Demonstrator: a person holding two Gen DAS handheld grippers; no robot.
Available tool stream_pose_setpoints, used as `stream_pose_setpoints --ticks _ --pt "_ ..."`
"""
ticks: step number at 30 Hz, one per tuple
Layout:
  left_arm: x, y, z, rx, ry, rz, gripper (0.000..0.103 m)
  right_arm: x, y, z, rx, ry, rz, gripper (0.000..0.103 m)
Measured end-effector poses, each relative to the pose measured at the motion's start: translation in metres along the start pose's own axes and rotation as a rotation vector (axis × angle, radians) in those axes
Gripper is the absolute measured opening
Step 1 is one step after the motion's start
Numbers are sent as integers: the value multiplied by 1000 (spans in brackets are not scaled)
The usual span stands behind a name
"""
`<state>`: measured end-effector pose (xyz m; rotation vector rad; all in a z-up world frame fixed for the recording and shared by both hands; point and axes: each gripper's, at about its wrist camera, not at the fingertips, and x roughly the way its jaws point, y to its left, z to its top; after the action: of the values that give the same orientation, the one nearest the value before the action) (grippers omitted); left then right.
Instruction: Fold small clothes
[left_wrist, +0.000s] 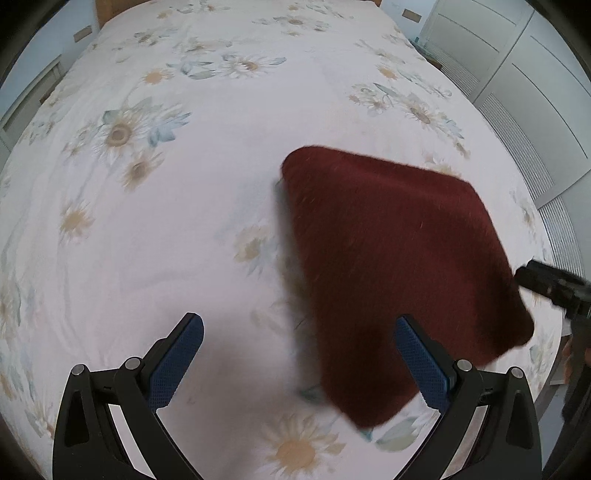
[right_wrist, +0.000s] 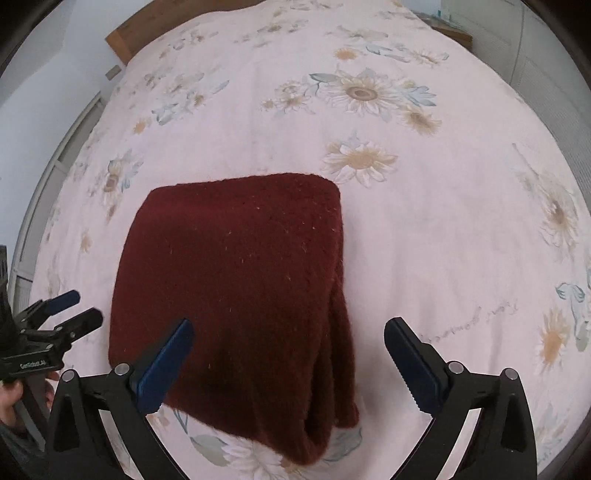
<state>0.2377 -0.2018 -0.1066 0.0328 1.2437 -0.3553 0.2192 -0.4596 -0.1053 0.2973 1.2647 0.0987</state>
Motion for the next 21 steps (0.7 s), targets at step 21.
stream_pose_setpoints --ticks 21 --pt "84 -27 -5 11 104 -14 103 77 -41 -26 56 84 95 102"
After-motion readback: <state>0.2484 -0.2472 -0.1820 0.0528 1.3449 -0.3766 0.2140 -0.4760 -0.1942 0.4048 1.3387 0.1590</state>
